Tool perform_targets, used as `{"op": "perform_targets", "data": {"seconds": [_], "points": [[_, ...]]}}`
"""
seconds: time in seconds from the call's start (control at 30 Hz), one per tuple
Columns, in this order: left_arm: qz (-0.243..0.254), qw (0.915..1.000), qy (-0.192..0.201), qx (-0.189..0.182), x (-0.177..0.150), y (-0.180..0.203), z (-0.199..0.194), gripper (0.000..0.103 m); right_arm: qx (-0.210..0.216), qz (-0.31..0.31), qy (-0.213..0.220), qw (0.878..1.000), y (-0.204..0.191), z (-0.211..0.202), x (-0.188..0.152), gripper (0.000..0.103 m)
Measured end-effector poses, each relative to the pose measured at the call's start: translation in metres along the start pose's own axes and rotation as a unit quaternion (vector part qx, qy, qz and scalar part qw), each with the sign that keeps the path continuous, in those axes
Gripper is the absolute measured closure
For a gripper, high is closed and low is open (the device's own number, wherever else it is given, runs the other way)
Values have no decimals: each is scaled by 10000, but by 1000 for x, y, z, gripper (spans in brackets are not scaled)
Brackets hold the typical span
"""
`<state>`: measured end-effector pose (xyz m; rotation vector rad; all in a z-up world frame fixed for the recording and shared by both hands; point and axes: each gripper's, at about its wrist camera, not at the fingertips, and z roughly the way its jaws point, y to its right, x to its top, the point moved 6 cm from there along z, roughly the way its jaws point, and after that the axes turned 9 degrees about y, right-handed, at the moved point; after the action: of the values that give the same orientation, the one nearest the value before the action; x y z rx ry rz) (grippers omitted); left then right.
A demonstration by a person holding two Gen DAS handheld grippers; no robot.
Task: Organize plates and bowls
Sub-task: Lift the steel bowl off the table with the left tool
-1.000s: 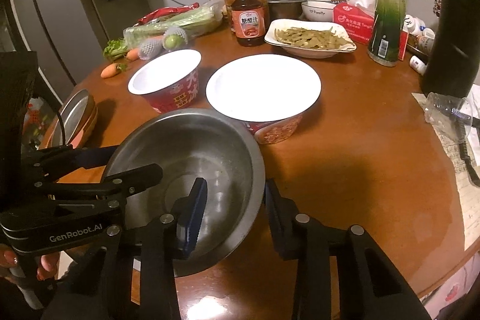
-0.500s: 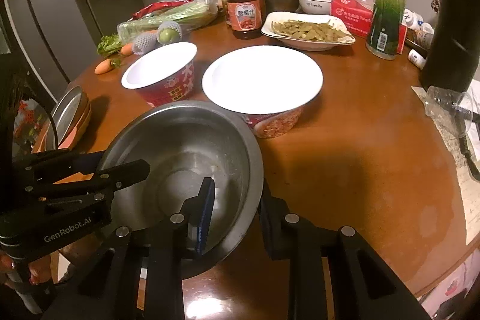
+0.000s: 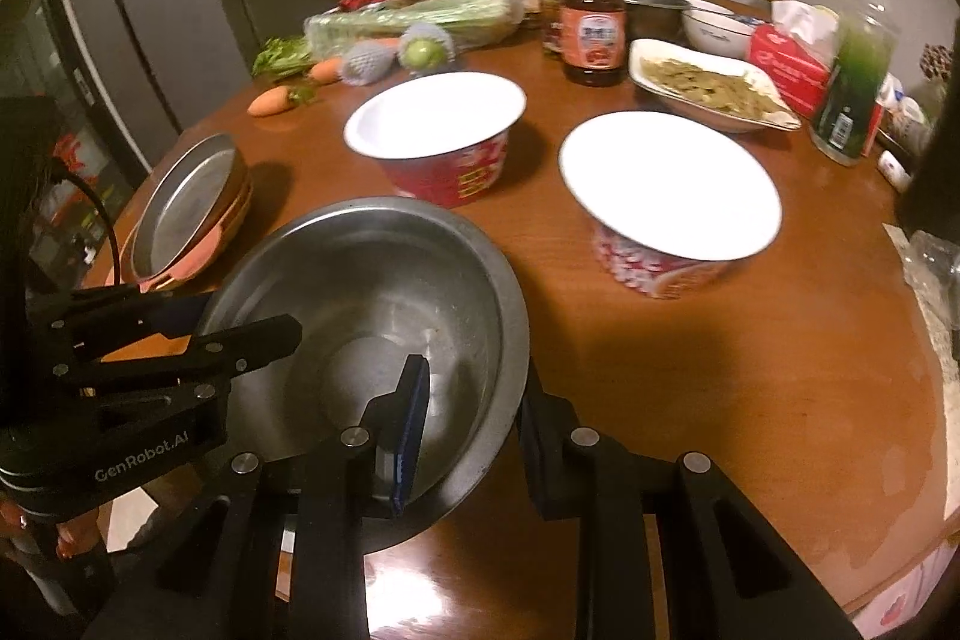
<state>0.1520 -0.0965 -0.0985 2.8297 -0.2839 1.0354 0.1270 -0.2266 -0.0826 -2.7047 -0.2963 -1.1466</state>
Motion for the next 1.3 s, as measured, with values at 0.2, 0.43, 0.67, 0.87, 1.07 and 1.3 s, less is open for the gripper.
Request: {"op": "perform_targets", "data": {"seconds": [0.2,0.43,0.67,0.87,1.07,1.3], "points": [[-29,10000,-42,11,-4,-9,1,67,49,-90,-66,9999,-13,5,1,73],[95,10000,7,-4,-3,-7,2,67,-11,-80,-133,9999,-13,10,1,73],[187,9998,49,31,-1,-5,4,67,-52,-82,-191,9998,-12,14,0,72],[150,9999,36,-54,0,-4,6,66,-3,-30,-214,9998,-11,15,0,72],[104,9998,51,-142,2,-6,6,66,22,53,-275,9996,-9,18,0,71],[51,9997,120,-211,4,-7,5,63,14,129,-183,9997,-7,15,4,64]]}}
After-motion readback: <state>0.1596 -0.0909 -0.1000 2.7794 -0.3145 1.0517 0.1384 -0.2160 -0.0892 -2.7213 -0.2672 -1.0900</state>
